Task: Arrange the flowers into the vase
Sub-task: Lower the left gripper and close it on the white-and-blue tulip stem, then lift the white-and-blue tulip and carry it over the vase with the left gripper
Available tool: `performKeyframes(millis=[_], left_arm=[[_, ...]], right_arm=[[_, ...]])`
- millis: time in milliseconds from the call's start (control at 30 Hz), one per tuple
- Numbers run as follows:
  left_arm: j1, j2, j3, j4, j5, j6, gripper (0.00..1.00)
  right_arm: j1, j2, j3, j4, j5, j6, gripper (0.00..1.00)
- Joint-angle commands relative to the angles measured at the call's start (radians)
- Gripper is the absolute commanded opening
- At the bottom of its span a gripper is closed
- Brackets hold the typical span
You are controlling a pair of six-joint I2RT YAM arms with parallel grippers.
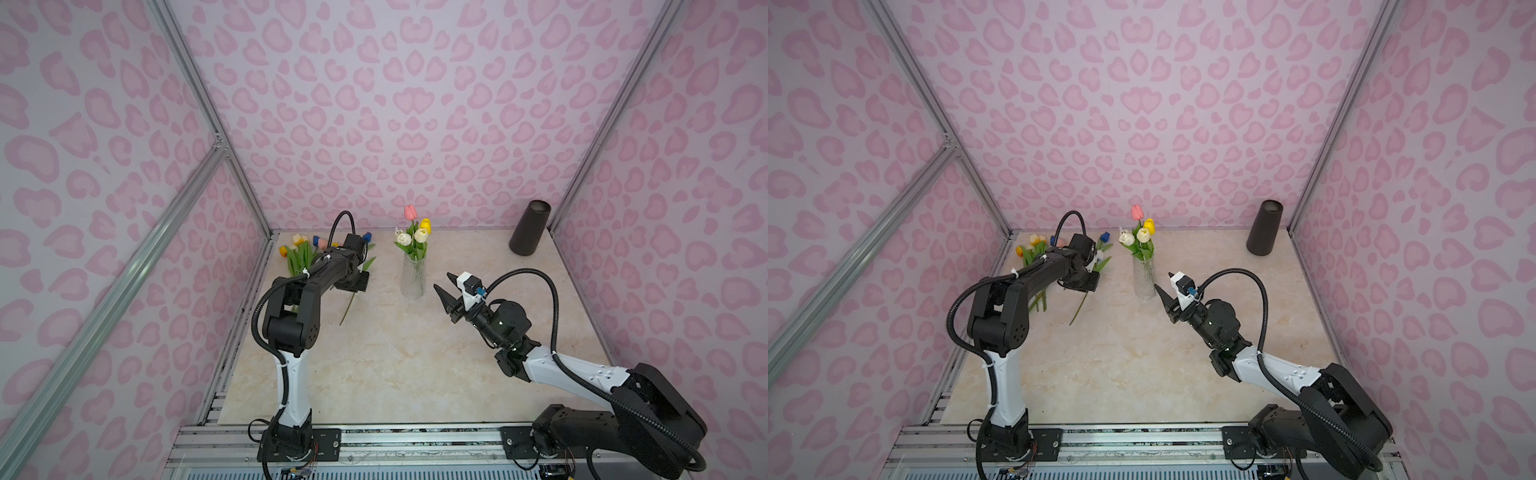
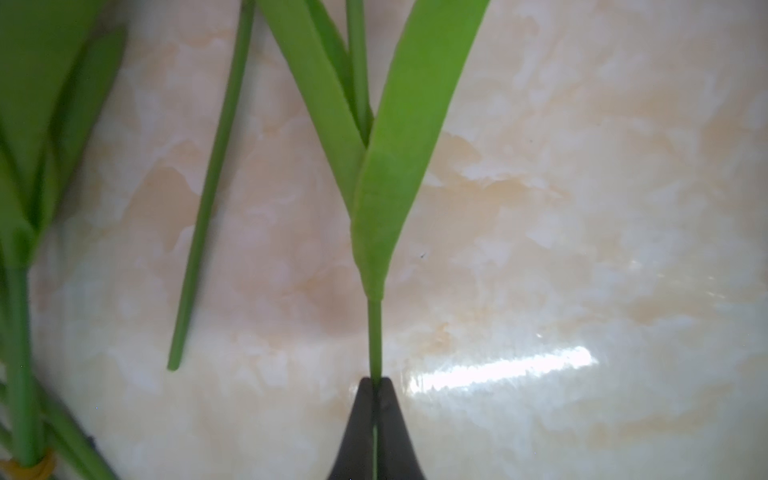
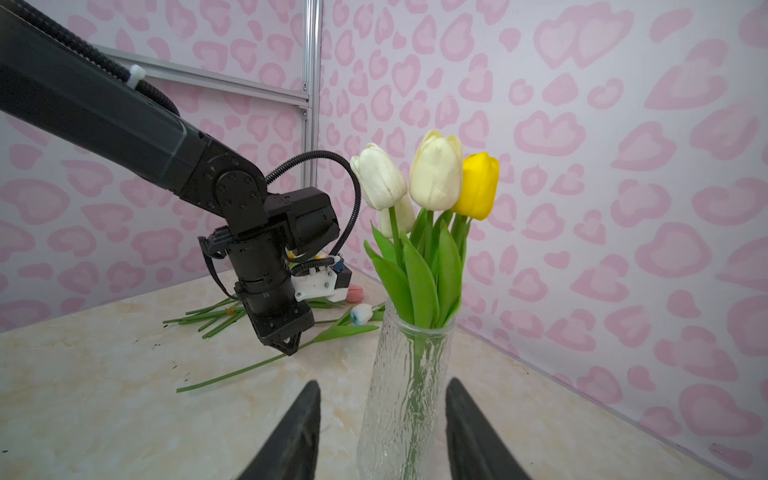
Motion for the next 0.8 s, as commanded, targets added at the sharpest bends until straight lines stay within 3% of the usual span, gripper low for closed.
performKeyframes(millis=[0,200,467,633,767], left_arm=[[0.001,-0.096,-0.037,0.027,0.018,-0.019,0.03],[0.001,-0.37,-0.189,0.212,0.046,-0.018,0.03],[-0.001,-0.857,-0.645,0.87,0.277,-0.094,0.03],[-0.006,-0.941,-0.759,1.137,0.505,-0.117,0.03],[-0.033,-0.982,-0.866,1.416,0.569,-0.158,0.03]], right_arm=[[0.0,-0.007,-0.013,0.023,0.043,-0.009,0.49],[0.001,-0.019,-0.038,0.06,0.125,-0.007,0.48],[0.002,-0.013,-0.05,0.121,0.192,-0.002,0.49],[0.002,-0.002,-0.056,0.168,0.186,0.022,0.49],[0.006,0.002,-0.049,0.177,0.18,0.022,0.49]])
